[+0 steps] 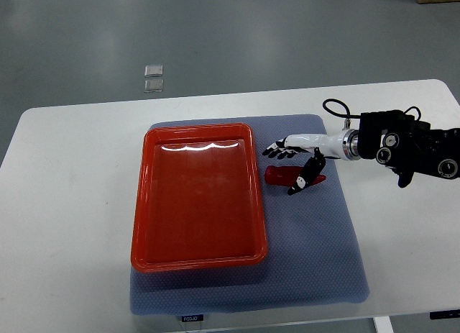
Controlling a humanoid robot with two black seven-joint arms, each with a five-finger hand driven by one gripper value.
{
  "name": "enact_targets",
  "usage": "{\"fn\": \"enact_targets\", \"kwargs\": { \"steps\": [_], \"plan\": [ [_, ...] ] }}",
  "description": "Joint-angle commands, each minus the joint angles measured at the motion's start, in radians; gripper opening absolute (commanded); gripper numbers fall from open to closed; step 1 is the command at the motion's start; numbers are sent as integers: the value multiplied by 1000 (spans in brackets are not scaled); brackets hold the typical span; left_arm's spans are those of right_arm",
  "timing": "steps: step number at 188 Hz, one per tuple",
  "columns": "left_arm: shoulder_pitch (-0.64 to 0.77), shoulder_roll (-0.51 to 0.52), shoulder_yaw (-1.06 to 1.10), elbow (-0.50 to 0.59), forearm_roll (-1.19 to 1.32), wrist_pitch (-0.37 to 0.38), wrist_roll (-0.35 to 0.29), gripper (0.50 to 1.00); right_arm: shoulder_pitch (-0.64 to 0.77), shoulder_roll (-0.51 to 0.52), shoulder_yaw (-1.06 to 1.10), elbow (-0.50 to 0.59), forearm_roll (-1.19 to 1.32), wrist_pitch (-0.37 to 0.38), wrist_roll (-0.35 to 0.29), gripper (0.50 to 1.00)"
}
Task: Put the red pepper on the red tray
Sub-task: 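Close the right hand fingers around the red pepper, then lift the red pepper with the right hand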
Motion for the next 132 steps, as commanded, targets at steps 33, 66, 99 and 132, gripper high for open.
{"fn": "enact_targets", "kwargs": {
  "steps": [33, 66, 99, 132],
  "plan": [
    [0, 0, -1, 2, 0, 0, 0, 1000, -34, 0, 0, -8, -37, -33, 3, 832],
    [0, 0, -1, 2, 0, 0, 2, 1000, -48, 1, 0, -9, -52, -37, 3, 729],
    [0, 0, -1, 0, 0, 0, 2, 1000, -51, -2, 0, -12, -84, -37, 8, 505],
    [0, 0, -1, 2, 0, 0, 0, 1000, -46, -14, 2, -11, -86, -36, 8, 500]
  ]
}}
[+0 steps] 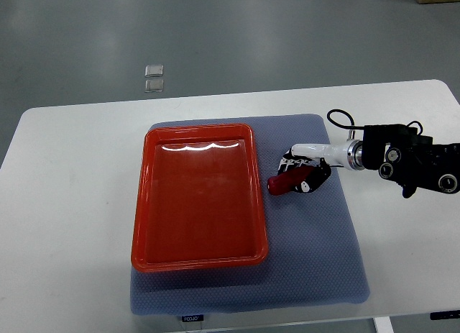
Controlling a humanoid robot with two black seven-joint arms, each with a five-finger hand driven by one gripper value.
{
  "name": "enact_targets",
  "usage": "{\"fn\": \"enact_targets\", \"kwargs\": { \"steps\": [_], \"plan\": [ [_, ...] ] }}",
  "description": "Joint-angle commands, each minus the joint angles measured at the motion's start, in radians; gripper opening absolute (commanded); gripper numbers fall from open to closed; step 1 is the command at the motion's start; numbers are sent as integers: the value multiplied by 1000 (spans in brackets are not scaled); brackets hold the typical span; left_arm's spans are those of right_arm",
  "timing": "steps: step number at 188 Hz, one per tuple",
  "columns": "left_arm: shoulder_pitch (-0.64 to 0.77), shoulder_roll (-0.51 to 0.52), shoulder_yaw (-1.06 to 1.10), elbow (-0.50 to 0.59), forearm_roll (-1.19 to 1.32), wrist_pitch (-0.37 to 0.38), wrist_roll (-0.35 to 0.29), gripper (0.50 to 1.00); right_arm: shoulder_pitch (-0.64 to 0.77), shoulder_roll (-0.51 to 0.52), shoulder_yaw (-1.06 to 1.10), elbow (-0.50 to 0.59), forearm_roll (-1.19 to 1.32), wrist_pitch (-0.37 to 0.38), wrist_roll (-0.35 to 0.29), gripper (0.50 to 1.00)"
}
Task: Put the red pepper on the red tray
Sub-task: 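Lift the red pepper with the right hand, then carry the pepper over the red tray and lower it inside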
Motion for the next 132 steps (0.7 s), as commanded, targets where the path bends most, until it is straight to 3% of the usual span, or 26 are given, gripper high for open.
{"fn": "enact_targets", "kwargs": {
  "steps": [1, 38, 75, 110, 132],
  "plan": [
    [0, 0, 0, 0, 0, 0, -1, 1000, 6, -10, 1, 0, -1, 2, 0, 500],
    [0, 0, -1, 0, 0, 0, -1, 1000, 20, -47, 9, 11, 3, 12, -1, 500],
    [0, 0, 0, -1, 0, 0, -1, 1000, 119, -85, 14, 63, 26, 25, -1, 500],
    [0, 0, 0, -1, 0, 0, 1, 1000, 234, -60, 9, 66, 78, 35, -3, 500],
    [0, 0, 0, 0, 1, 0, -1, 1000, 277, 18, 1, 46, 113, 44, -3, 500]
  ]
}}
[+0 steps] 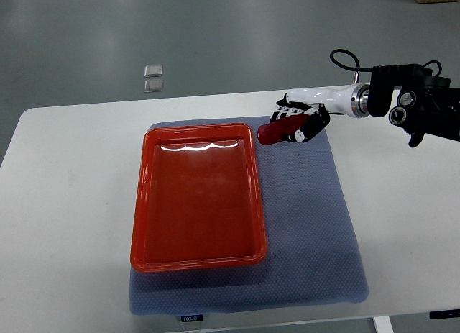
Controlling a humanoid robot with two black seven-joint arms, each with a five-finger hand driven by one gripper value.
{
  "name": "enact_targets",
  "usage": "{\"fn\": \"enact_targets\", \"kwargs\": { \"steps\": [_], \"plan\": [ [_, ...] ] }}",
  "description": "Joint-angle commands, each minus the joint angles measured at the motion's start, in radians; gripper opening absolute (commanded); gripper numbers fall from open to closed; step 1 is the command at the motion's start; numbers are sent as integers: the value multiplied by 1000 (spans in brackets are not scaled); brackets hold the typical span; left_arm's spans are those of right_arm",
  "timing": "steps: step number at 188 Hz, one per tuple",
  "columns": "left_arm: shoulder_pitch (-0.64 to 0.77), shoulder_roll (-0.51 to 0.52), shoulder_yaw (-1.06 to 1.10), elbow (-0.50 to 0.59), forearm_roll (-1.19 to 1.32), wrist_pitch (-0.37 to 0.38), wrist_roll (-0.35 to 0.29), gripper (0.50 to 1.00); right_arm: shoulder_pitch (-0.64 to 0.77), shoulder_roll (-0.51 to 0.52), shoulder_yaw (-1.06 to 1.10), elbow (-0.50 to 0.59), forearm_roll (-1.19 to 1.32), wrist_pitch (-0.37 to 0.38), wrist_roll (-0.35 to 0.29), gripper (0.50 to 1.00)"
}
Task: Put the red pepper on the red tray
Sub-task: 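Carry the pepper over the red tray and lower it inside, then open the right hand fingers to release the pepper in the tray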
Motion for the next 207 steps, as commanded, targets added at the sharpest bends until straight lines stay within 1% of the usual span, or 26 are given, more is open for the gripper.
{"fn": "enact_targets", "kwargs": {
  "steps": [1, 24, 37, 61, 88, 121, 147, 204, 206, 207],
  "plan": [
    [0, 0, 0, 1, 1, 0, 0, 1000, 37, 64, -6, -17, 30, 6, 0, 500],
    [0, 0, 0, 0, 1, 0, 0, 1000, 40, 170, -8, -71, 43, 2, -2, 500],
    [0, 0, 0, 0, -1, 0, 1, 1000, 37, 248, -10, -123, 43, 0, -2, 500],
    [0, 0, -2, 1, -1, 0, 1, 1000, 16, 360, -10, -198, 43, -6, -2, 500],
    [2, 0, 0, -5, 1, 0, 1, 1000, -32, 449, -10, -267, 34, -9, -2, 500],
    [2, 0, 0, -5, 1, 0, 1, 1000, -92, 516, -10, -321, 26, -20, -2, 500],
    [2, 0, 0, -5, 1, 0, 1, 1000, -133, 516, -10, -353, 23, -30, -2, 500],
    [2, 0, 0, -2, 1, 0, 1, 1000, -159, 516, -8, -354, 21, -55, -2, 500],
    [2, 0, 0, -2, -1, 0, 1, 1000, -161, 516, -8, -354, 21, -55, -2, 504],
    [2, 0, 0, -2, -1, 0, 1, 1000, -162, 516, -8, -354, 23, -55, -2, 531]
  ]
}}
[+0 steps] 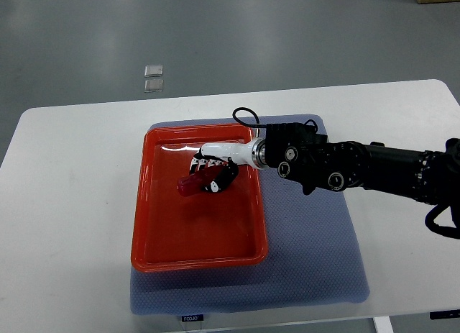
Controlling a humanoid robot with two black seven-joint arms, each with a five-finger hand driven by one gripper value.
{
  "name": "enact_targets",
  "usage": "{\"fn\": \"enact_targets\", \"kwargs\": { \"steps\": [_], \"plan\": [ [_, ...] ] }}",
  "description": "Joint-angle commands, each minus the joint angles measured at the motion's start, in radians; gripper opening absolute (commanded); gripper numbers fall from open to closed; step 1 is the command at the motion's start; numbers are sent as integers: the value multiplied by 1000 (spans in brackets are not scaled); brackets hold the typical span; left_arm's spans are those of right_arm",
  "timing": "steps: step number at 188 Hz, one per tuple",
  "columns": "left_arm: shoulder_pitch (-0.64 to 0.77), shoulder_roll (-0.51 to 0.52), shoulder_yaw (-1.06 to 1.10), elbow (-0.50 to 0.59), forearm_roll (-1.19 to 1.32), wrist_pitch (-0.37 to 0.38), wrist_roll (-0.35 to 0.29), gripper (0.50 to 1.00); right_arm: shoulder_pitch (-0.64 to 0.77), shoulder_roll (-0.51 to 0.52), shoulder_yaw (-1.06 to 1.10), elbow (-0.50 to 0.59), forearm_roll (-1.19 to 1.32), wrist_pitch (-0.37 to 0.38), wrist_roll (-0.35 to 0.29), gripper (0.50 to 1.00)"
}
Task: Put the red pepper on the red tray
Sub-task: 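Open the right hand fingers to release the pepper in the tray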
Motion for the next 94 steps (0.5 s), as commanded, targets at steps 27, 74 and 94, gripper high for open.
{"fn": "enact_targets", "kwargs": {
  "steps": [27, 74, 94],
  "plan": [
    [0, 0, 0, 3, 1, 0, 0, 1000, -3, 0, 1, 2, 6, -2, 2, 680],
    [0, 0, -2, 4, -1, 0, 0, 1000, 9, 0, 18, 5, 20, -1, 5, 829],
    [0, 0, -2, 3, -1, 0, 0, 1000, 9, 0, 75, 8, 20, -2, 6, 840]
  ]
}}
